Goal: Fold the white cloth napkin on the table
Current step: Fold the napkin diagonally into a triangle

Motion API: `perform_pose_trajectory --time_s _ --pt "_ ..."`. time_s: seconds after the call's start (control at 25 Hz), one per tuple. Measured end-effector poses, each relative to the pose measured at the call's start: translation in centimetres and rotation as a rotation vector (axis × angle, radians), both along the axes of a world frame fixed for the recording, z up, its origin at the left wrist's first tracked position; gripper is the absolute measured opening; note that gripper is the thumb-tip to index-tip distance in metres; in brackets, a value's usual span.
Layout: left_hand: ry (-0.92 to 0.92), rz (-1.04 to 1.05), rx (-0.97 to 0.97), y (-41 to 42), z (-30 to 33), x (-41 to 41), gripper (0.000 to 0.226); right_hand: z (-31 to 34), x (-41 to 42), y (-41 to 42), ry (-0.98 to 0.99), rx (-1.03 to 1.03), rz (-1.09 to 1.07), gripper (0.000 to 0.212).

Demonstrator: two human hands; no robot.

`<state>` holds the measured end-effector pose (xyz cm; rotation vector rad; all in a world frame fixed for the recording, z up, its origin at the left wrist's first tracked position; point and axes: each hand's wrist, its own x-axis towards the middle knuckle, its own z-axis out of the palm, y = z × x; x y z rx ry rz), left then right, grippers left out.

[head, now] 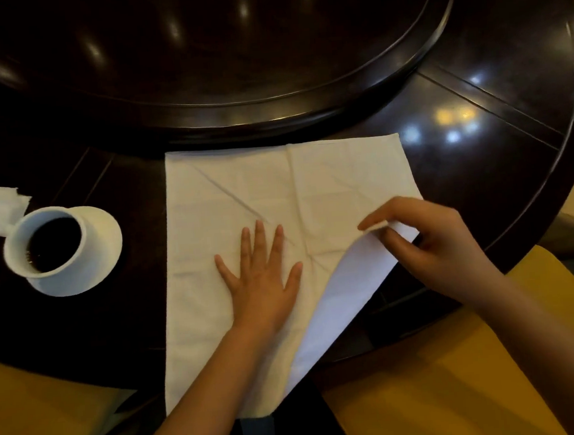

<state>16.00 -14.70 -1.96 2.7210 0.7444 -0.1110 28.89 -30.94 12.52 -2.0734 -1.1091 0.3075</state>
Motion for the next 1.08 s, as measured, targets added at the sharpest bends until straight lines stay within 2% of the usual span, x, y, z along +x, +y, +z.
perform_pose_trajectory --time_s 0.08,0.16,0.32,0.4,0.52,0.6,0.72,0.84,1.08 --pt "-0.111 0.123 -0.087 2.8 0.7 -1.3 0.069 0.0 1.0 4.0 -0.029 0.046 0.038 0.025" --pt "-0.135 0.173 -0.121 5.7 1.3 -2.7 0.069 -0.2 1.7 8.3 -0.048 0.093 0.070 0.025" --pt "-0.035 0.037 -0.122 10.0 1.2 -4.9 0.077 -1.8 2.8 17.7 -0.015 0.055 0.099 0.018" --pt "-0.154 0.062 -0.299 11.0 1.1 -5.9 0.072 -3.6 3.2 22.0 0.026 -0.047 0.093 0.017" --pt "-0.347 0.208 -0.569 11.6 1.9 -6.2 0.050 -7.5 2.7 26.3 0.028 -0.157 0.077 0.018" --pt "-0.308 0.195 -0.545 11.8 2.2 -6.0 0.050 -9.7 2.0 27.9 0.002 -0.163 0.068 0.019" --pt "-0.197 0.117 -0.394 12.1 1.3 -6.1 0.059 -11.3 1.2 29.4 -0.072 -0.139 0.070 0.020" --pt "-0.188 0.046 -0.329 12.2 0.7 -6.6 0.061 -12.4 0.9 30.3 -0.159 -0.105 0.070 0.019" --pt "-0.127 0.076 -0.239 12.4 1.0 -6.6 0.061 -14.1 0.2 30.8 -0.430 -0.007 0.003 0.010"
